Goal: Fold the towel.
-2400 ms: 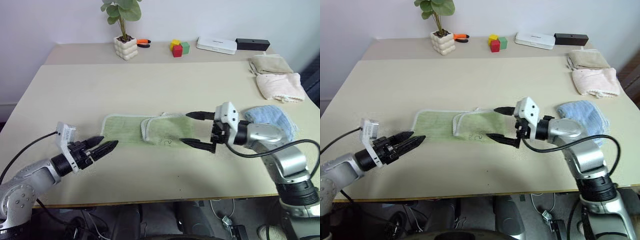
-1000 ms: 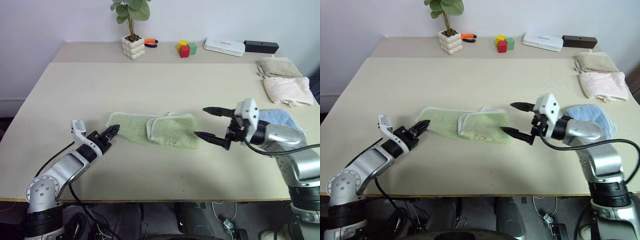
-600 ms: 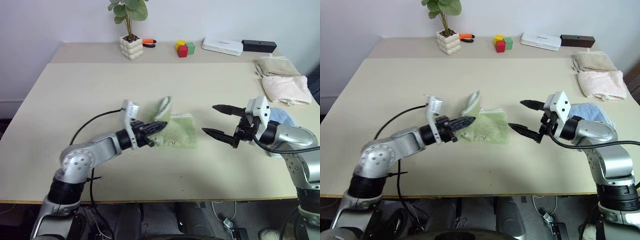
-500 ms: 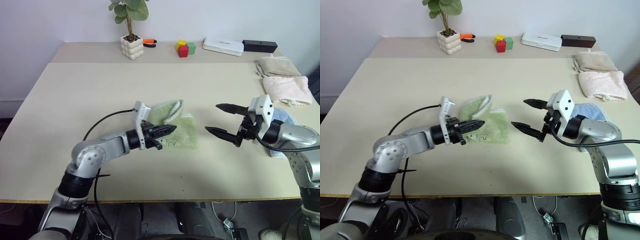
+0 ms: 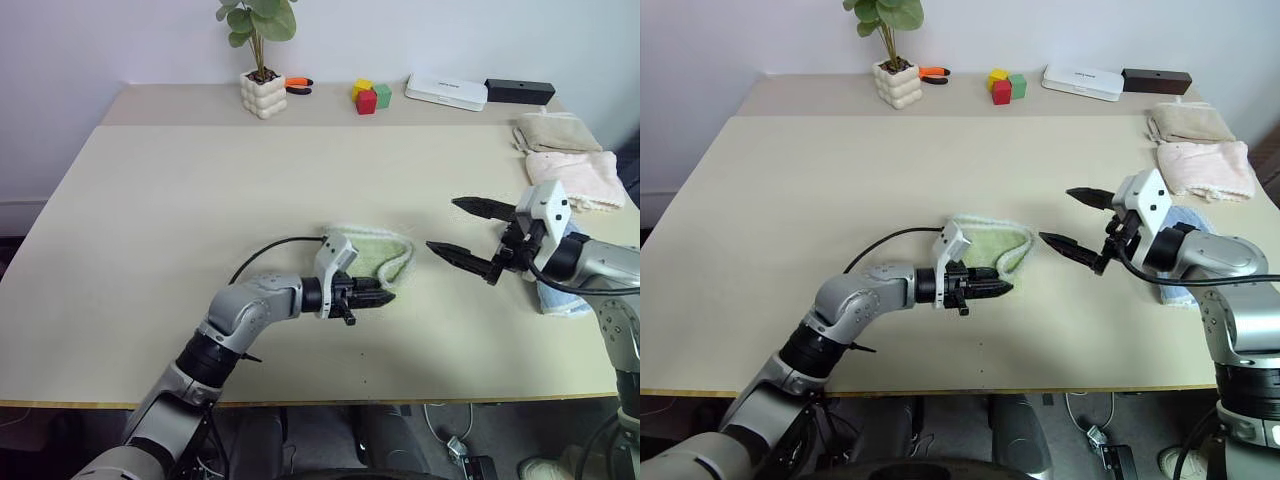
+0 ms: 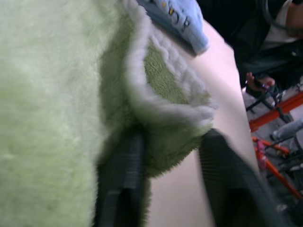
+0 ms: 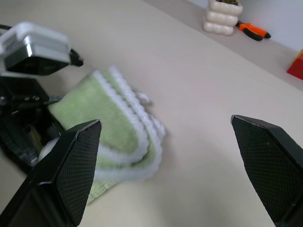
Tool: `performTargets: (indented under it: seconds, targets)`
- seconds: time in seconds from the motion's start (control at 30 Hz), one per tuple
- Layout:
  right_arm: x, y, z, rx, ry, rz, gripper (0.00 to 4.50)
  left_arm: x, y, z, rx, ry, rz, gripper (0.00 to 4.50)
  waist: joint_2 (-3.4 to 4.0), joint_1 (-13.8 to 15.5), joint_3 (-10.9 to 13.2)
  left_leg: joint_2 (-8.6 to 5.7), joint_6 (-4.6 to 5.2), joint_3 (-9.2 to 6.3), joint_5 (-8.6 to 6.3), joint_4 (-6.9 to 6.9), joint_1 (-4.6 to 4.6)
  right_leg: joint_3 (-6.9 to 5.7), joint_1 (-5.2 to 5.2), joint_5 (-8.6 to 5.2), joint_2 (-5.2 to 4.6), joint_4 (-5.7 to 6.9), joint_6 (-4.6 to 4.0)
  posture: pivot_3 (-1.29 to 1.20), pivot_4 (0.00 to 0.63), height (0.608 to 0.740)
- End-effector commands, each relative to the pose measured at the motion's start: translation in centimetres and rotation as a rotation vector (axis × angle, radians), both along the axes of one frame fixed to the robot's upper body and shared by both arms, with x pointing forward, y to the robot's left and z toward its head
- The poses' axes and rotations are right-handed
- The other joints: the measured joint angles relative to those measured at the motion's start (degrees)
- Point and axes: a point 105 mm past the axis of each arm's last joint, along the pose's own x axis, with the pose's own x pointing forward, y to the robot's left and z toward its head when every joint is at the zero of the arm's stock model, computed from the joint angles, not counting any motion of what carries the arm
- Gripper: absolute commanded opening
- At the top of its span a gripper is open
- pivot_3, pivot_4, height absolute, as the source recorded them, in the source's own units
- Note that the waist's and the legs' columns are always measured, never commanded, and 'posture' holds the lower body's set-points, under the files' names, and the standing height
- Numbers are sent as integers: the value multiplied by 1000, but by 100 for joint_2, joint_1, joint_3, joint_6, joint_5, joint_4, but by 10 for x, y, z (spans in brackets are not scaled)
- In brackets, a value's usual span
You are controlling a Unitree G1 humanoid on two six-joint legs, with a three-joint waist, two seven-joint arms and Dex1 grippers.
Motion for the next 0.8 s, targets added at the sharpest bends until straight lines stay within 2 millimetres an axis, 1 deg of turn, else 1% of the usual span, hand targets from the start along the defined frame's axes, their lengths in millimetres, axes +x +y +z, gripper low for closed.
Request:
performTargets:
  seconds: [0.03, 0.07, 0.1, 0.23, 0.33, 0.4, 0.47, 0.57, 0.6, 0.63, 0.73, 0.8]
  targets:
    - [-3, 2, 12, -5, -49, 4, 4500, 6, 2, 6, -10, -47, 24, 3730, 0, 4, 0, 0, 0, 0, 0, 1, 0, 0, 0, 0, 0, 0, 0, 0, 150, 740]
    - [-3, 2, 12, -4, -49, 3, 4500, 7, 2, 8, -11, -54, 27, 4217, 0, 4, 0, 0, 0, 0, 0, 1, 0, 0, 0, 0, 0, 0, 0, 0, 150, 740]
    - [-1, 2, 12, -3, -49, 1, 4500, 8, 3, 13, -27, -69, 25, 4438, 0, 1, 0, 0, 0, 0, 0, 1, 1, 0, 1, 0, 0, 0, 0, 0, 150, 740]
    - [3, 4, 12, 0, -55, 0, 4500, 11, 3, 38, -116, -123, 22, 4438, 0, -14, 0, 0, 0, 0, 0, 1, 3, 0, 0, 0, 0, 4, 0, 0, 150, 740]
    - [5, 6, 14, 0, -67, 5, 4500, 2, 3, 55, -165, -236, -33, 4438, 1, -5, 0, 0, 0, 0, 0, 0, 2, 0, 0, 1, 0, 4, 1, 0, 150, 740]
    - [8, 7, 16, 9, -75, 2, 4500, -3, 4, 58, -167, -274, -58, 4438, 1, 1, 0, 0, 0, 0, 0, -1, 1, 0, 0, 0, -1, 2, 2, 0, 150, 740]
    - [11, 8, 18, 19, -83, 0, 4500, -7, 8, 58, -177, -219, -83, 4438, 1, 2, 1, 0, 0, 0, 0, 0, 1, 0, 0, 0, -1, 3, 2, 0, 150, 740]
    - [14, 11, 19, 39, -88, -2, 4500, -12, 16, 59, -164, -212, -117, 4438, 1, -13, 1, 0, 0, 0, 0, 0, 1, 0, 0, 0, 0, 4, 3, 0, 150, 740]
    - [14, 11, 20, 48, -92, -7, 4500, -10, 18, 60, -168, -214, -104, 4438, 1, -17, 1, 1, 0, -1, 0, 0, 2, 0, 0, 0, 0, 5, 3, 0, 150, 740]
    - [16, 11, 21, 64, -95, -17, 4500, -3, 21, 63, -177, -221, -59, 4438, 2, -17, 1, 1, 0, -1, 0, 0, 2, 0, 0, 0, 0, 6, 4, 0, 150, 740]
    - [29, 10, 34, 195, -175, -164, 4500, 43, 43, 80, -249, -224, 215, 4438, 1, -14, 2, 1, 0, -1, 0, 4, 2, -1, 1, 0, 0, 7, 4, 0, 150, 740]
    - [31, 14, 31, 275, -168, -233, 3944, 65, 59, 92, -303, -241, 360, 3934, 1, -3, 2, 1, 0, -3, 0, 5, 2, -2, 1, 1, 0, 9, 3, 0, 150, 740]
